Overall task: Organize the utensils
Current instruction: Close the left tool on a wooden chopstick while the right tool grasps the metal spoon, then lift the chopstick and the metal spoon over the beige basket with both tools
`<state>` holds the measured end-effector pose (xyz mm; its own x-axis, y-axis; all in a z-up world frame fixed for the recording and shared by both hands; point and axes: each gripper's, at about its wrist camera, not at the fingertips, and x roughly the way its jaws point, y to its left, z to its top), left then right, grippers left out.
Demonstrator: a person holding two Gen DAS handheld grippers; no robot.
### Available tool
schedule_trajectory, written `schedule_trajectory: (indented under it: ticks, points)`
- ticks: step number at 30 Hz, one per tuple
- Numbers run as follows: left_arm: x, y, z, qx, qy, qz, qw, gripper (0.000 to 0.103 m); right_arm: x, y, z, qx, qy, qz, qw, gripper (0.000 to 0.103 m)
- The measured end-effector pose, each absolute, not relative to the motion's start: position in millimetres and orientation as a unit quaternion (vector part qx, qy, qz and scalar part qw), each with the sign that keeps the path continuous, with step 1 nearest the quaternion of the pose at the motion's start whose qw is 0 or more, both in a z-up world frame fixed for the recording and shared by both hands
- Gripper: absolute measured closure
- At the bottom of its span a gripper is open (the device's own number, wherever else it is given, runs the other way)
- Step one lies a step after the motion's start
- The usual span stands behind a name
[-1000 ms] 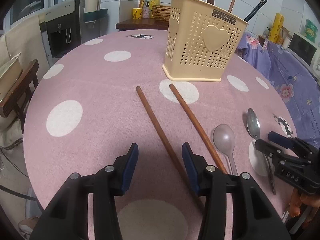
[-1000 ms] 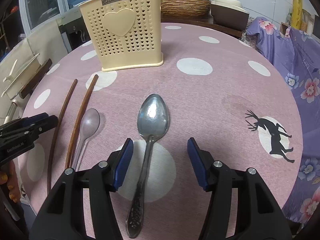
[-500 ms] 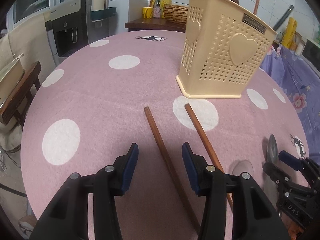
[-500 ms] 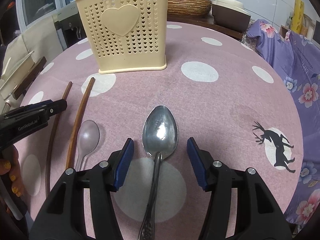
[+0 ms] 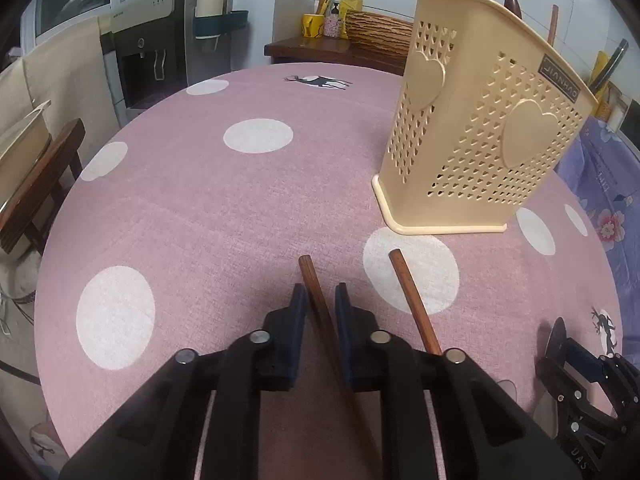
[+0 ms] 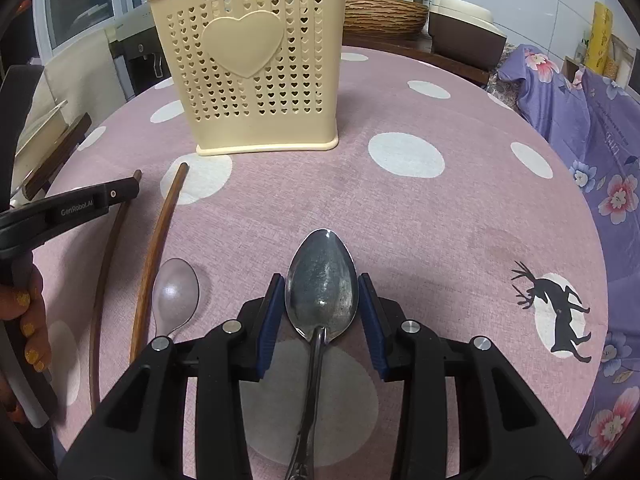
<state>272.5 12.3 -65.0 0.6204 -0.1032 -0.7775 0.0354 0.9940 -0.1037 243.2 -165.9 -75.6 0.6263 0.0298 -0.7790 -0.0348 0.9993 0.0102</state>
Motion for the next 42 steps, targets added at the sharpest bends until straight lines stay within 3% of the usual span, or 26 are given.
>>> schedule_trajectory:
  ticks: [17, 33, 42]
  points:
    - [273.7, 13.9, -54.4, -0.056, 0.416, -0.056, 0.906, 0.094, 239.3, -175.6, -64.0, 0.029, 0.412, 0.05, 0.909, 0.065]
    - [228.6, 19.8, 46.2, -0.065, 0.29, -0.096, 0.95, 0.095, 213.9, -193.0, 24.1, 0.06, 0.328, 0.091, 0.938, 0.065]
    - [216.0, 24.1, 68.4, -0.061, 0.258, -0.099, 0.959, 0.095, 206.6, -189.1, 45.4, 0.049, 0.305, 0.099, 0.946, 0.066]
